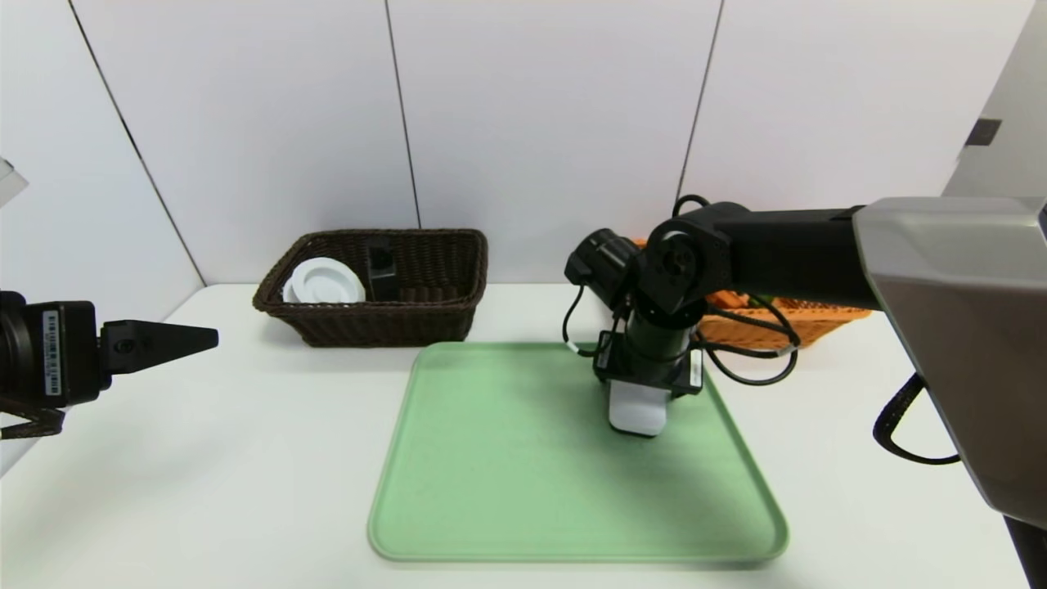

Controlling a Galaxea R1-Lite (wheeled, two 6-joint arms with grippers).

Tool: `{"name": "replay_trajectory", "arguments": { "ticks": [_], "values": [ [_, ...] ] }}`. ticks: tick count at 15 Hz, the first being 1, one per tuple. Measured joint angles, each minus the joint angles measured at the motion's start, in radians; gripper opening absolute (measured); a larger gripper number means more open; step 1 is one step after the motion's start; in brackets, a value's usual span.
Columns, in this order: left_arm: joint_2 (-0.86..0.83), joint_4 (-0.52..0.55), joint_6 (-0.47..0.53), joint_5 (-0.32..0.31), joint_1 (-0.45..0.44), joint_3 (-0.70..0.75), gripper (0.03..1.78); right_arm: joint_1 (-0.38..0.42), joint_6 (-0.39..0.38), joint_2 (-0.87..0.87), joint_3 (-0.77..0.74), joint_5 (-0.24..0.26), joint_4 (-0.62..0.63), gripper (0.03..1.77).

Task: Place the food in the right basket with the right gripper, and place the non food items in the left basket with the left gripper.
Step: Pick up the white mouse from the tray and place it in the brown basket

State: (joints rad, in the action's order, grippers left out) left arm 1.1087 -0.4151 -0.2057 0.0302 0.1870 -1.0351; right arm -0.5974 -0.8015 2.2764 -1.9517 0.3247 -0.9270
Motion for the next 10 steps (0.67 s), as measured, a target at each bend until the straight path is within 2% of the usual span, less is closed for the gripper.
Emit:
{"name": "replay_trajectory", "arguments": {
  "ticks": [2,3,6,10],
  "values": [
    [-0.001,0.000,0.000,0.000,0.000,0.000,1.69,-0.007,0.002,-0.003,0.000,0.000,-0.001,1.10],
    [-0.002,0.000,0.000,0.000,0.000,0.000,1.69,-0.009,0.001,-0.005,0.000,0.000,-0.003,1.03],
    [-0.005,0.000,0.000,0.000,0.000,0.000,1.69,-0.026,0.000,-0.020,0.000,-0.003,-0.007,1.01],
    [-0.009,0.000,0.001,-0.002,0.000,-0.001,1.69,-0.121,0.044,-0.086,-0.002,0.005,0.014,1.01]
  ]
}}
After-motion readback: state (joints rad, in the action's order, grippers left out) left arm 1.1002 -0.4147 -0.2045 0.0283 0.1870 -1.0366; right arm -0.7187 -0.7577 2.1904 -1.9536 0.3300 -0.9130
